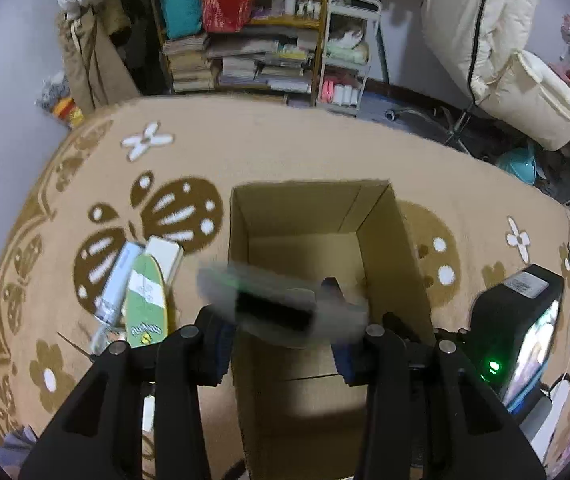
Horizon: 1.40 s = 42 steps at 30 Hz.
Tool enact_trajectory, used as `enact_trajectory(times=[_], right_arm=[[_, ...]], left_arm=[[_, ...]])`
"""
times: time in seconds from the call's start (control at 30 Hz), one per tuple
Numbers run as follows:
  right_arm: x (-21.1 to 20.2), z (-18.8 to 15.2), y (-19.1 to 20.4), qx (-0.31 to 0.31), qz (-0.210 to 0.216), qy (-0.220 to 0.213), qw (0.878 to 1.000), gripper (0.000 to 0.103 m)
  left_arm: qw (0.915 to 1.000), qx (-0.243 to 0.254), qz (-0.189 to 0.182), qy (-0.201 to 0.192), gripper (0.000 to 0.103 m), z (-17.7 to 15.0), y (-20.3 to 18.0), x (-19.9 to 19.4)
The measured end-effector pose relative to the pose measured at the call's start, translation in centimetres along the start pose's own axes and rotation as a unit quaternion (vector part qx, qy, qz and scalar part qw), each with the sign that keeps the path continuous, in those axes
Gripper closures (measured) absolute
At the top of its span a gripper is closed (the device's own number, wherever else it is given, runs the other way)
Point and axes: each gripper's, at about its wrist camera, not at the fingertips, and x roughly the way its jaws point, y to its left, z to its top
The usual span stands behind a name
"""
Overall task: Organize rigid objects
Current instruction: 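Carry the white remote into the box and release it, then move the left gripper back over the remaining pile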
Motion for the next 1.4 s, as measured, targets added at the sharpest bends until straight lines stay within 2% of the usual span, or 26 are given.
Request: enact_trajectory(times=[0.2,0.23,0.27,0.33,0.47,0.6,0.83,0.9,0.93,0.97,1.1,1.17,1.23,1.4], right_arm=[[0.0,0.0,0.0,0.0,0.001,0.0,1.0,0.095],[0.0,0.0,0.0,0.0,0.001,0.0,1.0,0.095],[0.1,0.0,0.3,0.001,0.002,0.001,1.0,0.095],[0.0,0.0,0.4,0.001,0.002,0.0,1.0,0.095],[0.0,0.1,0.6,-0.001,0.003,0.001,1.0,0.095],[0.1,0.2,1.1,0.005,0.007,0.001,1.0,0.095],[0.3,0.7,1.0,0.007,0.008,0.002,1.0,0.095],[0.3,0.7,0.9,0.006,0.007,0.002,1.0,0.095],[0.3,0.8,0.7,0.007,0.007,0.002,1.0,0.095],[0.3,0.8,0.7,0.008,0.008,0.002,1.0,0.095],[0.4,1.0,0.3,0.008,0.009,0.002,1.0,0.095],[0.5,1.0,0.4,0.008,0.01,0.002,1.0,0.095],[0.5,1.1,-0.3,0.008,0.011,0.003,1.0,0.095],[0.6,1.1,-0.3,0.008,0.01,0.002,1.0,0.095]], left_arm=[[0.9997,-0.004,0.015,0.016,0.065,0.0,0.7,1.9],[0.9997,-0.004,0.016,0.02,0.068,0.1,0.8,2.1],[0.9996,-0.007,0.017,0.022,0.077,0.2,1.0,2.4],[0.9993,-0.013,0.032,0.014,0.08,0.3,1.6,2.5],[0.9994,-0.018,0.023,0.02,0.08,0.6,2.0,2.6],[0.9983,-0.002,0.057,0.008,0.08,0.6,1.9,2.2],[0.9981,-0.009,0.061,0.008,0.077,0.5,3.3,1.6],[0.9981,-0.008,0.061,0.007,0.074,0.3,3.9,1.4],[0.9982,-0.01,0.059,0.005,0.065,0.3,4.2,1.3],[0.9984,-0.013,0.056,0.002,0.051,0.3,4.6,1.2],[0.9975,-0.017,0.066,-0.017,0.036,-0.1,6.6,0.5],[0.9968,-0.033,0.068,-0.027,0.013,-0.3,8.1,0.0],[0.9948,-0.05,0.08,-0.039,0.01,-0.6,9.6,-0.6],[0.9925,-0.065,0.097,-0.037,0.004,-1.3,13.2,-1.2]])
